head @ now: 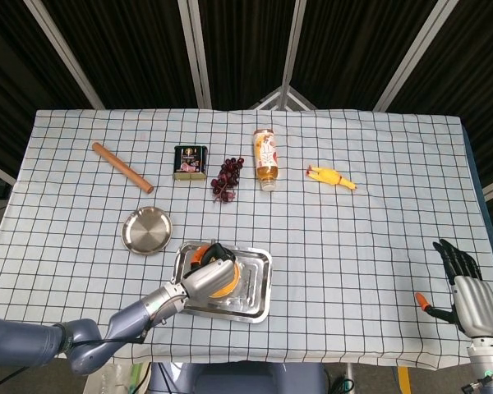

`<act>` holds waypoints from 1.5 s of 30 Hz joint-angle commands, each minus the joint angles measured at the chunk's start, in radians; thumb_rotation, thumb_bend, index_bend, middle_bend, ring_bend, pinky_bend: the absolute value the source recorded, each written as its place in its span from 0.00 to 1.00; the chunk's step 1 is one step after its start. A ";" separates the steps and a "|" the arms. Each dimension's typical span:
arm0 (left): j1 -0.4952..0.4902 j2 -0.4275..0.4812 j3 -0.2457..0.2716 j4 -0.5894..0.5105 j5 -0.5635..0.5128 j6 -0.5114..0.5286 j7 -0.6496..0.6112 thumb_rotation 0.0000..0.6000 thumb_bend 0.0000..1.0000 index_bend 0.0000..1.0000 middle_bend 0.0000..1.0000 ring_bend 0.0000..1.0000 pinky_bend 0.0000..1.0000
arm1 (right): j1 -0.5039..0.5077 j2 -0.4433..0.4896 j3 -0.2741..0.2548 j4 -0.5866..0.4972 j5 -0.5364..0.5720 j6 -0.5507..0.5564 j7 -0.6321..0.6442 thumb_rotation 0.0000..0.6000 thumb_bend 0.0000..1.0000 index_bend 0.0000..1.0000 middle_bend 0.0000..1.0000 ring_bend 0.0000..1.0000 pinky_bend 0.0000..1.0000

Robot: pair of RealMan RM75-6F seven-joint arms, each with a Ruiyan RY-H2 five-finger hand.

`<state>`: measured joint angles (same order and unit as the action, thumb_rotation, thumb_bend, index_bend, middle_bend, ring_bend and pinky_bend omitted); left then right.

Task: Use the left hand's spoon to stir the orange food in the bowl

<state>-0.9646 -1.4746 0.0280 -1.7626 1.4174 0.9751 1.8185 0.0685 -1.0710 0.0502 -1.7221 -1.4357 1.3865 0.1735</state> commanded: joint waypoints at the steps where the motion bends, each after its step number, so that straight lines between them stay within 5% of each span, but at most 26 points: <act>1: -0.017 0.011 0.016 0.005 0.026 -0.028 0.014 1.00 0.55 0.79 1.00 1.00 1.00 | 0.000 0.000 0.000 0.000 0.001 -0.001 0.000 1.00 0.34 0.00 0.00 0.00 0.00; 8: -0.014 0.015 0.025 0.011 0.032 -0.037 0.020 1.00 0.55 0.79 1.00 1.00 1.00 | -0.001 0.002 0.001 -0.002 0.003 0.000 0.002 1.00 0.34 0.00 0.00 0.00 0.00; 14: 0.047 0.000 -0.004 0.019 0.001 0.059 -0.073 1.00 0.55 0.79 1.00 1.00 1.00 | -0.002 0.003 0.001 -0.001 0.004 0.001 0.005 1.00 0.34 0.00 0.00 0.00 0.00; 27: 0.265 -0.013 -0.127 0.068 -0.237 0.340 -0.436 1.00 0.55 0.79 1.00 1.00 1.00 | -0.003 0.005 0.000 -0.004 0.005 0.000 0.005 1.00 0.34 0.00 0.00 0.00 0.00; 35: 0.318 0.028 -0.144 0.152 -0.334 0.346 -0.559 1.00 0.54 0.79 1.00 1.00 1.00 | -0.001 0.004 0.000 -0.007 0.004 -0.003 0.000 1.00 0.34 0.00 0.00 0.00 0.00; 45: 0.344 -0.043 -0.142 0.288 -0.384 0.330 -0.662 1.00 0.54 0.78 1.00 1.00 1.00 | -0.003 0.005 -0.002 -0.009 0.001 -0.001 0.004 1.00 0.34 0.00 0.00 0.00 0.00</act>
<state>-0.6241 -1.5021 -0.1117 -1.4922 1.0433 1.3098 1.1701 0.0656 -1.0661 0.0486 -1.7306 -1.4348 1.3856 0.1775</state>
